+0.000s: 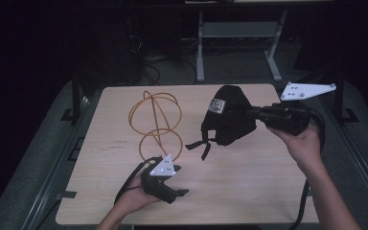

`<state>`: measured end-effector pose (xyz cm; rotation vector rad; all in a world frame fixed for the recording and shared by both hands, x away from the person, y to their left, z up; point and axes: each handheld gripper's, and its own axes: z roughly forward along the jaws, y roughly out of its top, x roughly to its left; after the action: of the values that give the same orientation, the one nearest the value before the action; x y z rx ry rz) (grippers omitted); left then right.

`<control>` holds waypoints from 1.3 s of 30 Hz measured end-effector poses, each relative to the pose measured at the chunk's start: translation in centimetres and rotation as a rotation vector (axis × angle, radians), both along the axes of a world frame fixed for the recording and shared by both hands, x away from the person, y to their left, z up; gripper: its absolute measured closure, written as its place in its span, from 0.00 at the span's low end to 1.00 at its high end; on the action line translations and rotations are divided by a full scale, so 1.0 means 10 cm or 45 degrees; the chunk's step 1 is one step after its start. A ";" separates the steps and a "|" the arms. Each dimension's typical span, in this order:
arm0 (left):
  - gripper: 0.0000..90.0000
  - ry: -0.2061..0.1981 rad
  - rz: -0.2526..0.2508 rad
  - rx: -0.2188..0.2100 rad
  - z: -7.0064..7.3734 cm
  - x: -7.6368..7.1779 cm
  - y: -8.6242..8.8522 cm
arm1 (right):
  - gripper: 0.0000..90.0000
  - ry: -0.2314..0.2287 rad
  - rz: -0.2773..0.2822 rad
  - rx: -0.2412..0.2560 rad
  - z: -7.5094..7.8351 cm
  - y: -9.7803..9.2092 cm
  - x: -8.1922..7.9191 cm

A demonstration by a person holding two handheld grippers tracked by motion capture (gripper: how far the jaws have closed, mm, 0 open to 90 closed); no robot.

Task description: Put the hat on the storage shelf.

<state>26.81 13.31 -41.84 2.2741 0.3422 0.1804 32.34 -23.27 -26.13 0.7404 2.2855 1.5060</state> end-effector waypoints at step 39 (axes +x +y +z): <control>0.23 -0.001 0.004 -0.025 0.02 0.04 0.07 | 0.95 -0.031 0.232 -0.090 0.63 1.14 0.46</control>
<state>27.17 14.00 -41.60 2.2545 0.3462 0.1788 36.96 -11.90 -19.84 0.5036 2.4299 1.4918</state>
